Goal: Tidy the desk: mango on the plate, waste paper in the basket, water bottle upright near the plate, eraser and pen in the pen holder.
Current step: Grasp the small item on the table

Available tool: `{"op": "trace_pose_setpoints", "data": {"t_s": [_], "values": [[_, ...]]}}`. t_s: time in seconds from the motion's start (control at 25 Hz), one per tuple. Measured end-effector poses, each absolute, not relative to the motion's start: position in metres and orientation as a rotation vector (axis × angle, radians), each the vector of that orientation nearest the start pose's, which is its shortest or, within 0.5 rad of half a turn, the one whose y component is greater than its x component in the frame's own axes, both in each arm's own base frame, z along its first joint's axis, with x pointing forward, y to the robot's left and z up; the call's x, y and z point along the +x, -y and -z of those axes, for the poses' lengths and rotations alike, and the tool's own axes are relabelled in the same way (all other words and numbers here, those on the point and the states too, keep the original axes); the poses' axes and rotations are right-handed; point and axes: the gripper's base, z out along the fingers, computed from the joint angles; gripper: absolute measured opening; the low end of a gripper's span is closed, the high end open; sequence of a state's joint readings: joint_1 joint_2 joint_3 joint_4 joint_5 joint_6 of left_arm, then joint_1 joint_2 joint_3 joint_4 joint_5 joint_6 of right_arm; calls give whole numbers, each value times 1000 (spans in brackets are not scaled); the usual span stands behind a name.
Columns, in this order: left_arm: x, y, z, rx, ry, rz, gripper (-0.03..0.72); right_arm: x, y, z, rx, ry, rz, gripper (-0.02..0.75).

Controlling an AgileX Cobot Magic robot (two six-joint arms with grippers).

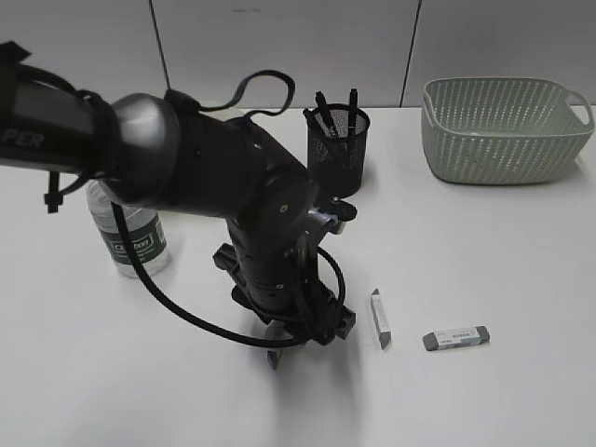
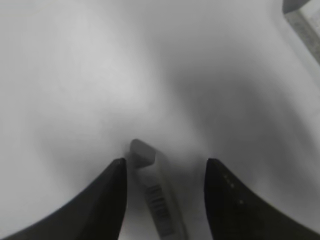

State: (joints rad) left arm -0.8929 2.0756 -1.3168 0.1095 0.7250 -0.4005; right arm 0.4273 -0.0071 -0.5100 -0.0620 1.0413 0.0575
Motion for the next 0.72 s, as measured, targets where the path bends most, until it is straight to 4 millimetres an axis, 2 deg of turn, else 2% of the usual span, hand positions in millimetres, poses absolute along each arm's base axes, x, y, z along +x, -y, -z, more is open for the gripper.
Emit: {"op": "trace_pose_setpoints", "data": {"t_s": [0.16, 0.24, 0.32, 0.36, 0.4, 0.52, 0.64, 0.72], "values": [[255, 305, -114, 831, -2848, 30, 321, -4, 7, -282, -368, -1980, -236, 422], [256, 305, -113, 839, -2835, 28, 239, -4, 7, -282, -368, -1980, -236, 422], [258, 306, -114, 848, -2805, 37, 113, -4, 7, -282, -368, -1980, -236, 422], [260, 308, -117, 850, -2776, 58, 75, -4, 7, -282, -368, -1981, -237, 422], [262, 310, -122, 850, -2736, 88, 78, -4, 7, -282, -368, -1981, -237, 422], [275, 318, -158, 806, -2512, 272, 78, -4, 7, -282, -368, -1981, -237, 422], [303, 320, -204, 698, -2155, 517, 78, -4, 7, -282, -368, -1981, -237, 422], [325, 313, -222, 617, -1944, 625, 78, -4, 7, -282, -368, -1981, -237, 422]]}}
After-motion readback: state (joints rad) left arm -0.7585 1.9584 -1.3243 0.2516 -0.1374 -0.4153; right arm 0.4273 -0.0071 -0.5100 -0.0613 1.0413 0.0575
